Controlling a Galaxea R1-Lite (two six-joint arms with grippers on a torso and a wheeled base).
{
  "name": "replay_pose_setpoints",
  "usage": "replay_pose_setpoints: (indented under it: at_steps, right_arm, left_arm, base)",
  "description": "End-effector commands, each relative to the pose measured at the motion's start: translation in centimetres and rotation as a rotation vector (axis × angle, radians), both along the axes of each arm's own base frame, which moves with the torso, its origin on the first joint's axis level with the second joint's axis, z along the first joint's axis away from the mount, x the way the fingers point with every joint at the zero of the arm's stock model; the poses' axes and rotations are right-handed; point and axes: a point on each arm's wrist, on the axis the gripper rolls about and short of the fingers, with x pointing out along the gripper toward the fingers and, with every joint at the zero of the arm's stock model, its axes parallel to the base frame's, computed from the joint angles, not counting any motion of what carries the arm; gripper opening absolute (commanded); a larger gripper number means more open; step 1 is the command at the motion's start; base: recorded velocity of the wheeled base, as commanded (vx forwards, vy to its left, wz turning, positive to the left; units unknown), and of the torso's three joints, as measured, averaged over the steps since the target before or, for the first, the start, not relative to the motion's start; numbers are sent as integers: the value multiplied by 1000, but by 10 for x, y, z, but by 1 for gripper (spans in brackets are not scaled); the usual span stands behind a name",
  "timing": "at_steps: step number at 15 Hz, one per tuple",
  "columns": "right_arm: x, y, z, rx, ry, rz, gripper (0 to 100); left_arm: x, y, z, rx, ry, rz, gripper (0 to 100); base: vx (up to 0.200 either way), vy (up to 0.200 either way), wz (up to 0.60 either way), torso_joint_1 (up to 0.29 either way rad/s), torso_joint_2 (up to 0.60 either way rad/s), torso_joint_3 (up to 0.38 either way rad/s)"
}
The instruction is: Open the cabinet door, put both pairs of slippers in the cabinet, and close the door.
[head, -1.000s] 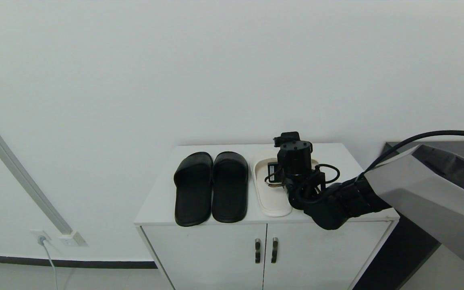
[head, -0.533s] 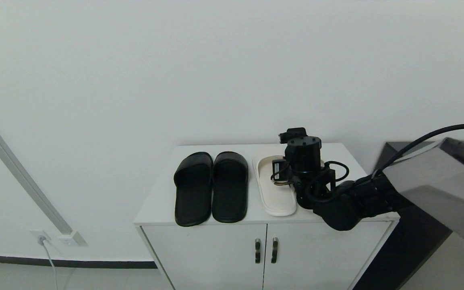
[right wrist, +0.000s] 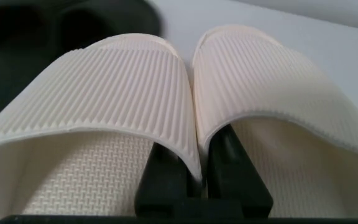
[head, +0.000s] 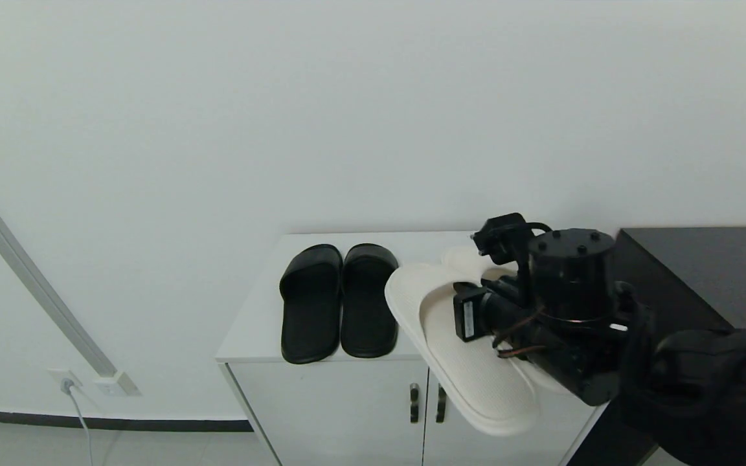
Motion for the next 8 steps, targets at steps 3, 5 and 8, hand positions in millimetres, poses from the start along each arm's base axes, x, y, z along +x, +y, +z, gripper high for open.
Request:
replay_pose_setpoints:
  at_steps: [3,5,8]
  right_arm:
    - [-54,-36,27,62,-37,186,0]
    - [-64,-46,31,62,-23,247,0]
    - [-74,-49,36,54,-2,309,0]
  left_arm:
    - [0,0,0,-1,2,0,0]
    - [0,0,0,-1,2,0,0]
    - [0,0,0,-2,2,0,0]
  base:
    - [0,0,0,0,0,0]
    - [0,0,0,0,0,0]
    - [0,0,0,0,0,0]
